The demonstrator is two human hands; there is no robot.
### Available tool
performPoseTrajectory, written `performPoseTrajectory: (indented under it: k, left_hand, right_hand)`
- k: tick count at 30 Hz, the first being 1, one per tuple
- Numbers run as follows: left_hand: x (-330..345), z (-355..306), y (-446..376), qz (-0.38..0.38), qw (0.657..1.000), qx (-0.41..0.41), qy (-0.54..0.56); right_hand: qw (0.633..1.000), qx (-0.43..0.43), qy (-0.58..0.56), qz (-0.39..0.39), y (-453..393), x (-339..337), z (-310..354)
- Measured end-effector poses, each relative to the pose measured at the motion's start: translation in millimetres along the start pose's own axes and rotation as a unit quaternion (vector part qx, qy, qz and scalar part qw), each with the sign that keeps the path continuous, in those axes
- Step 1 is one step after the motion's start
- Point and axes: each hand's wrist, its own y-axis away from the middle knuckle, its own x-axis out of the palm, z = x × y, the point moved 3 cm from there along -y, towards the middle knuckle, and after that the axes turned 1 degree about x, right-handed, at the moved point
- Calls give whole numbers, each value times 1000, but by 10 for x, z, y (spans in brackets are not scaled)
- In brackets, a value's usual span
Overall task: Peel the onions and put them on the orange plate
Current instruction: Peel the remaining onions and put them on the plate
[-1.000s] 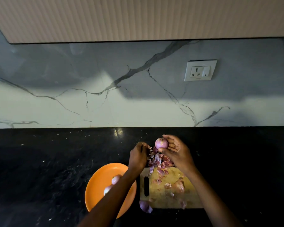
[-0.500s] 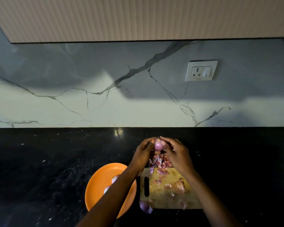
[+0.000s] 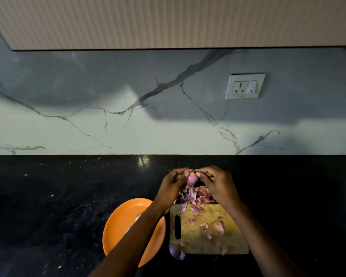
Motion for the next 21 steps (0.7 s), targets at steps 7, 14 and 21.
performPoseTrajectory:
  k: [7,14,21]
  left_hand:
    - [-16,33,32,0,1000,14,-13]
    - [-26,11,30,-9,1000,5,-3]
    - [-25,-56,39,8,1000,9,14]
  right_hand:
    - [999,-5,35,-16,54,45,27]
    - [992,84,-92,25,64,64,16]
    - [981,101,-164,13,72,77,9]
